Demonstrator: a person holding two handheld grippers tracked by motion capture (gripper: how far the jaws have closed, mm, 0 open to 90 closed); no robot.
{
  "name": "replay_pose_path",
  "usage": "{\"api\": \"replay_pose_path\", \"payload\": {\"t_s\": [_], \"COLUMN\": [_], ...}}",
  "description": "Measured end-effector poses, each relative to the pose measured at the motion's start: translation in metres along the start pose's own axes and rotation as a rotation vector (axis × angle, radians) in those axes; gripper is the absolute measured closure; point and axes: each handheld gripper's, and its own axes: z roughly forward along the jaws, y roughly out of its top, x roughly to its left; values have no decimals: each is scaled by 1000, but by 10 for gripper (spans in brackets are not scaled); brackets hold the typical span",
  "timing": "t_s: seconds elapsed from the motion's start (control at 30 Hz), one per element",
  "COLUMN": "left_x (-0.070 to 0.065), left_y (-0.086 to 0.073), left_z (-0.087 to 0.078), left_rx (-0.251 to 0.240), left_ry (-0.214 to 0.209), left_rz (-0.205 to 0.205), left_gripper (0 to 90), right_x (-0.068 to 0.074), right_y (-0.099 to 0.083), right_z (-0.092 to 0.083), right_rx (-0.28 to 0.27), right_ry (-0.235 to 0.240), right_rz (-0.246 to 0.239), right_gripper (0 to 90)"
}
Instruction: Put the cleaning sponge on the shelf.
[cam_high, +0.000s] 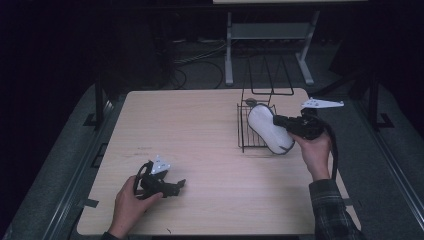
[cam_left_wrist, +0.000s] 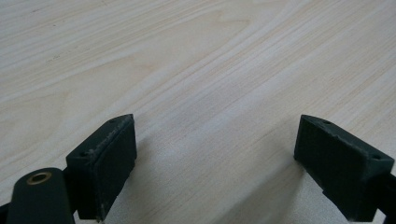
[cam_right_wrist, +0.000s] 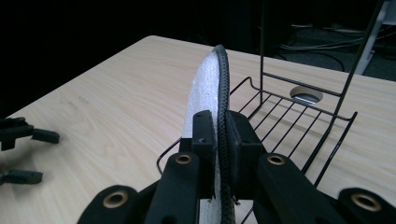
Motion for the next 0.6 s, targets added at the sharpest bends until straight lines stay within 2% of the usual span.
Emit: {"api": "replay_pose_path", "payload": {"t_s": [0.2, 0.43, 0.6], "left_x": [0, 0, 0], "left_y": [0, 0, 0], "left_z": [0, 0, 0], "left_rx": [0, 0, 1], "left_ry": [0, 0, -1], "left_rz": [0, -1, 0], "left_gripper": [122, 122, 122], "right_x": [-14, -23, -27], "right_y": [9, 13, 14], "right_z": [16, 35, 45], "right_rx": [3, 6, 16], "right_ry": [-12, -3, -12], "right_rz": [17, 51, 54], "right_gripper": [829, 829, 828]}}
